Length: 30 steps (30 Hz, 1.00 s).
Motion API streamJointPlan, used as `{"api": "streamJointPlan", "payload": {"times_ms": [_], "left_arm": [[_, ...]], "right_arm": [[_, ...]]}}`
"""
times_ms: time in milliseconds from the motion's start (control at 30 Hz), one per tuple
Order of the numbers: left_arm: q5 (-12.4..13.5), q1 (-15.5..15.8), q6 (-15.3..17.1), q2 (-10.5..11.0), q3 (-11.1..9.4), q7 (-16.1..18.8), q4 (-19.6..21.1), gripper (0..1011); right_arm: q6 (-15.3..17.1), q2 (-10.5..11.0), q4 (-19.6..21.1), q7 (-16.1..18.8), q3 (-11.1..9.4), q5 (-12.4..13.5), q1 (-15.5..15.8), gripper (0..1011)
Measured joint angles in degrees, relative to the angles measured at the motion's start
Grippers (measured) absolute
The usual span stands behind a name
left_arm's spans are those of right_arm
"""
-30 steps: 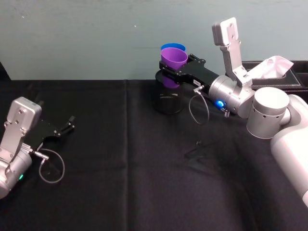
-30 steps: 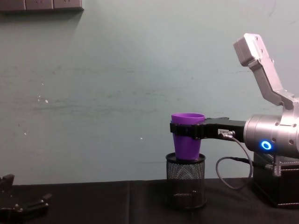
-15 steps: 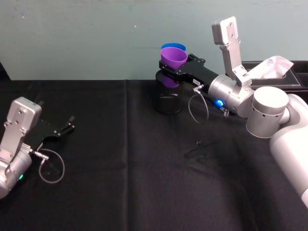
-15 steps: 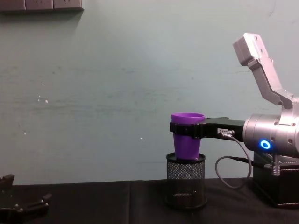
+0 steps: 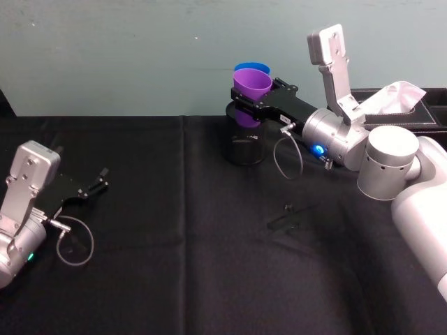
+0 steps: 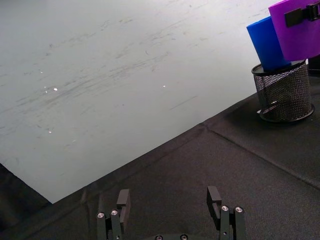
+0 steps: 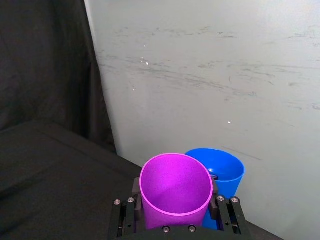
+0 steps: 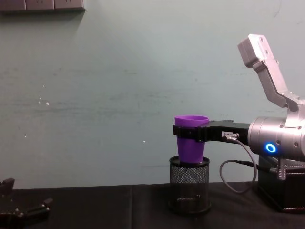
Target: Pick up one cup with a gripper and tap it against the other cup.
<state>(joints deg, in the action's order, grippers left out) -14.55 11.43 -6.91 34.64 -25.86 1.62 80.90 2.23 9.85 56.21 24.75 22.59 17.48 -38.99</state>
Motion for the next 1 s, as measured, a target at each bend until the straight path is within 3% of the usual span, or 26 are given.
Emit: {"api": "streamJointPlan", "payload": {"times_ms": [1000], "left_arm": [[0.0, 0.0, 0.0, 0.0, 0.0, 0.0, 0.0, 1000]], "right_arm": [[-0.01, 0.0, 0.07, -0.05, 0.0, 0.0, 0.0, 730]]}}
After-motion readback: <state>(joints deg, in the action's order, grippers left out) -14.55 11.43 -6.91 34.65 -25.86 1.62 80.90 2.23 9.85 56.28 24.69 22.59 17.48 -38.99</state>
